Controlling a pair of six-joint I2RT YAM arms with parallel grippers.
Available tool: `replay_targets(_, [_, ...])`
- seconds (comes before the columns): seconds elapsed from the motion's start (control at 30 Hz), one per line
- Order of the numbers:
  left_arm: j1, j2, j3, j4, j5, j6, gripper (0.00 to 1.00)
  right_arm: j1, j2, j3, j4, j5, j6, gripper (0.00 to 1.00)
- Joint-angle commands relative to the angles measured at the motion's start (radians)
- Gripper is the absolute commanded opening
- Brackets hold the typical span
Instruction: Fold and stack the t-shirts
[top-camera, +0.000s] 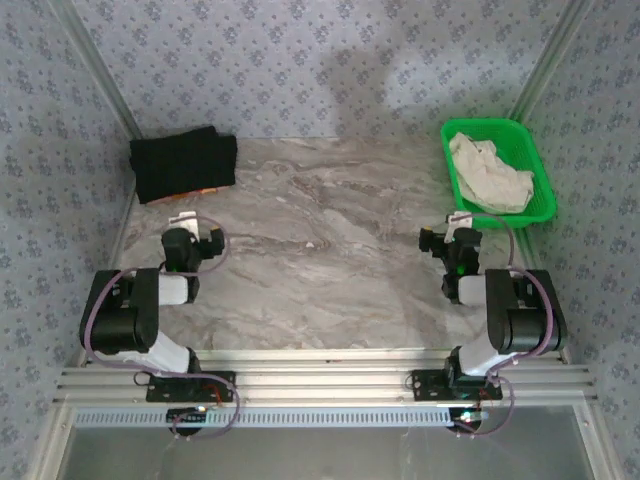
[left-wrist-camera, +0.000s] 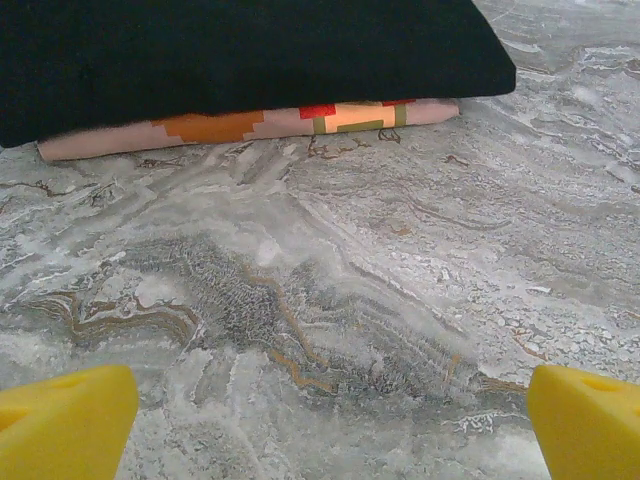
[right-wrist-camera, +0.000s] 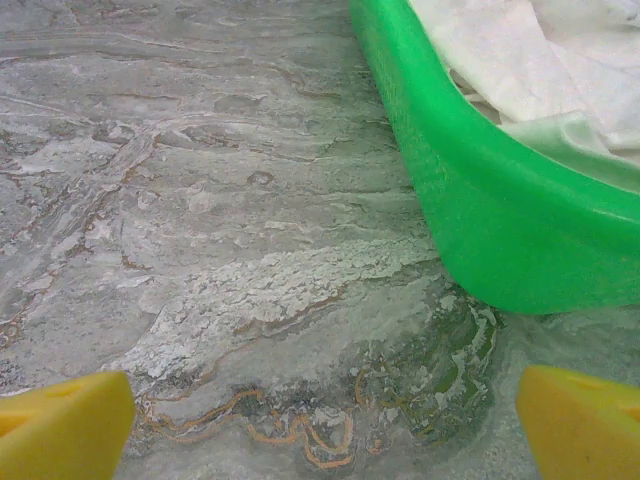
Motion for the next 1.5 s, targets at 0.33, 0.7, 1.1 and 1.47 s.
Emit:
replay_targets(0.33, [-0.001, -0.002, 0.026, 0.008, 0.020, 0.014, 1.00, 0.004, 0.004, 0.007, 0.031, 0.021, -0.012, 1.00])
replay_targets(0.7, [-0.001, 0.000, 0.026, 0.008, 0.019, 0.013, 1.00, 0.004, 0.003, 0.008, 0.029, 0.021, -0.012, 1.00])
replay_targets(1.1, [-0.081, -0.252, 0.284, -0.604, -0.086, -0.003, 1.00, 0.091, -0.326, 0.208, -0.655, 0.085, 0.069, 1.00])
replay_targets(1.47, [-0.198, -0.416, 0.790, -1.394, 0.084, -0.378, 1.00, 0.119, -0.511, 0.688, -1.547, -0.128, 0.324, 1.00])
